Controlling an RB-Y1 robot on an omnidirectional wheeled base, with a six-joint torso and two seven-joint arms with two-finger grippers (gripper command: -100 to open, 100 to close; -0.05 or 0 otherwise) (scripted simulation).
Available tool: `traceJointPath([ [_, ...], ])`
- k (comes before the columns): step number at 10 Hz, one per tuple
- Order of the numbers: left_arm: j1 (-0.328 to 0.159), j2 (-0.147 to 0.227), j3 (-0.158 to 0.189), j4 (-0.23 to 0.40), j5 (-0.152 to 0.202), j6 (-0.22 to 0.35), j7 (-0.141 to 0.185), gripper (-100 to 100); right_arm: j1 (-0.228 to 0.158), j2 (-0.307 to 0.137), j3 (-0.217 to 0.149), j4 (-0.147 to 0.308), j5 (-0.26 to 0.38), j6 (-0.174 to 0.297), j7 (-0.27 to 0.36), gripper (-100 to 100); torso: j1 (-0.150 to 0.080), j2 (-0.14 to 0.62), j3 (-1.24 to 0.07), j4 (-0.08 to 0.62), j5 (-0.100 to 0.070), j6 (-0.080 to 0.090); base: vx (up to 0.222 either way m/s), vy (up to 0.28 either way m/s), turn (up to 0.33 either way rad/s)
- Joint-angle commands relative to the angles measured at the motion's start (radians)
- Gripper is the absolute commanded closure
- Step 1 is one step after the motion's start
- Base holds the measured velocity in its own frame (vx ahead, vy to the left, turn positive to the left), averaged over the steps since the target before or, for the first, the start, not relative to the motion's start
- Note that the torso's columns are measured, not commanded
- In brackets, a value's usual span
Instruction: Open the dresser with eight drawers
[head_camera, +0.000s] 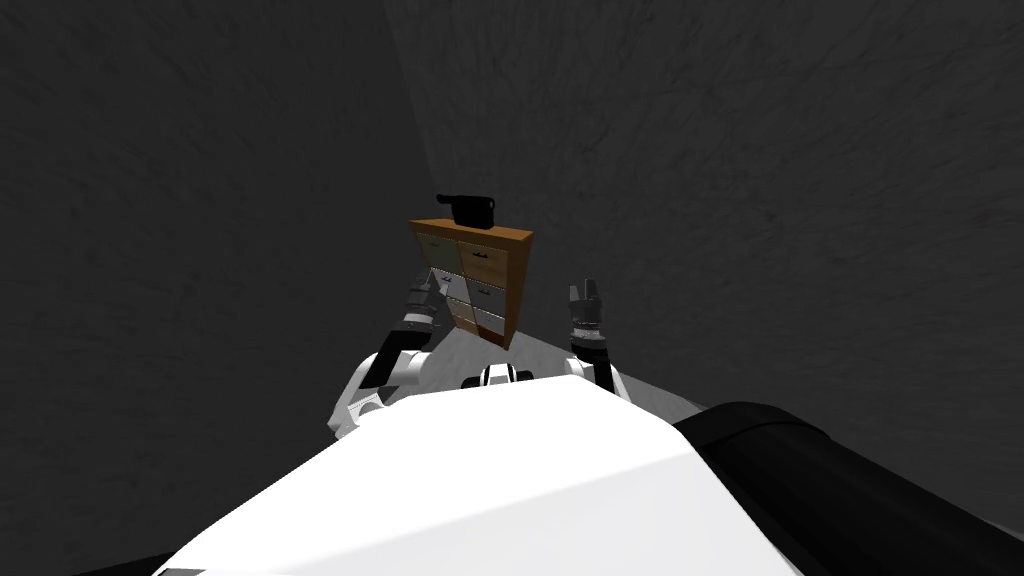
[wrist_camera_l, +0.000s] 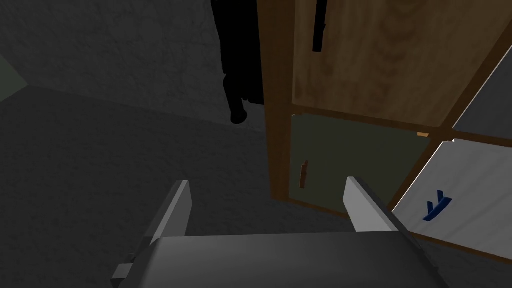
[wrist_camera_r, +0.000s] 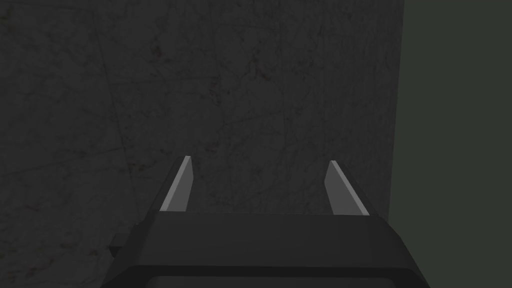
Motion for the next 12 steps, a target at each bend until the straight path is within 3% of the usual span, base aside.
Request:
traceJointPath([
  [1, -0.04, 0.008, -0.016, -0.013, 0.005, 0.074, 0.015, -100, 0.0, 0.0, 0.0, 0.0, 0.0, 0.0, 0.0, 0, 0.0, 0.0, 0.0, 0.0, 0.0, 0.0, 0.052, -0.028, -0.078],
  [12, -0.166, 0.036, -0.055, -0.049, 0.021, 0.363, 0.062, -100, 0.0, 0.0, 0.0, 0.0, 0.0, 0.0, 0.0, 0, 0.0, 0.0, 0.0, 0.0, 0.0, 0.0, 0.038, -0.021, -0.063],
])
